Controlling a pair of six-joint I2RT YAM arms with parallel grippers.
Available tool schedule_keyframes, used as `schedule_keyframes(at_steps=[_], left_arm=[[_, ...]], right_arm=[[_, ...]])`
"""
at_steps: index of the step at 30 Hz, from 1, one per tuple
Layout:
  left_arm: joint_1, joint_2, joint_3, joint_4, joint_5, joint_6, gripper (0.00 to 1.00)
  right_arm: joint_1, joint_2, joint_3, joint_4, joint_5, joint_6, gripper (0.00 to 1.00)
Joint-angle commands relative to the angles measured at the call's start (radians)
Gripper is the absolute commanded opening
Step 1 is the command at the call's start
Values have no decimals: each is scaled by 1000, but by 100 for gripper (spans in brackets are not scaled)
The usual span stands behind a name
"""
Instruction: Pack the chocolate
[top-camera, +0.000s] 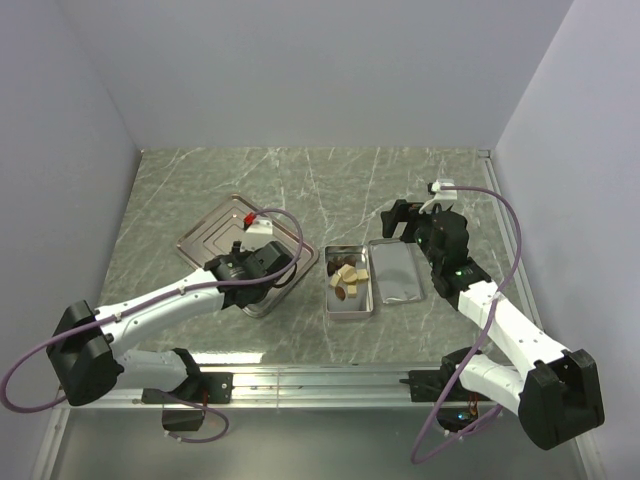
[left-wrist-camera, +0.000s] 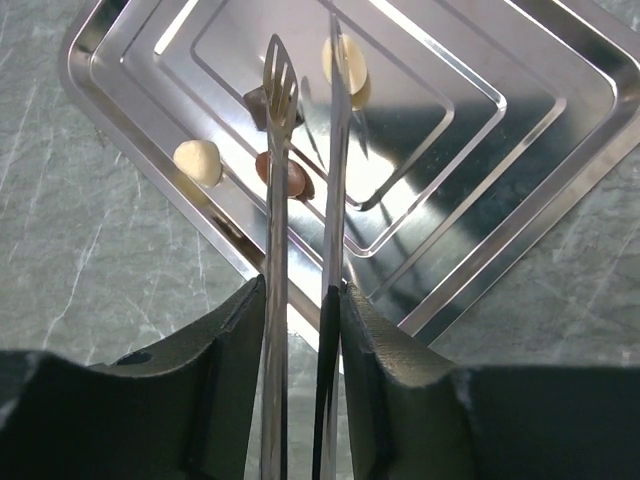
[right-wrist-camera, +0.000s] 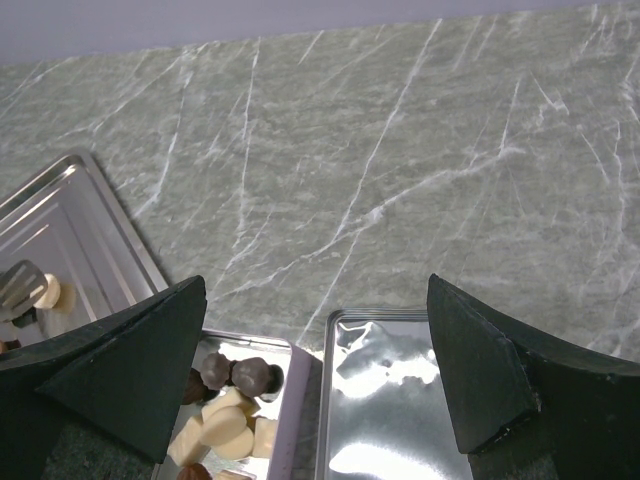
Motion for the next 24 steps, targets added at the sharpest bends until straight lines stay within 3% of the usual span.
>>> schedule_keyframes(at_steps=[1,24], left_arm=[[-9,-16,24,33,-5,2,41],[-18,50,27,43,12,10,43]], right_arm=[[-3,1,45,18,6,-11,97],[-3,1,45,18,4,-11,97]])
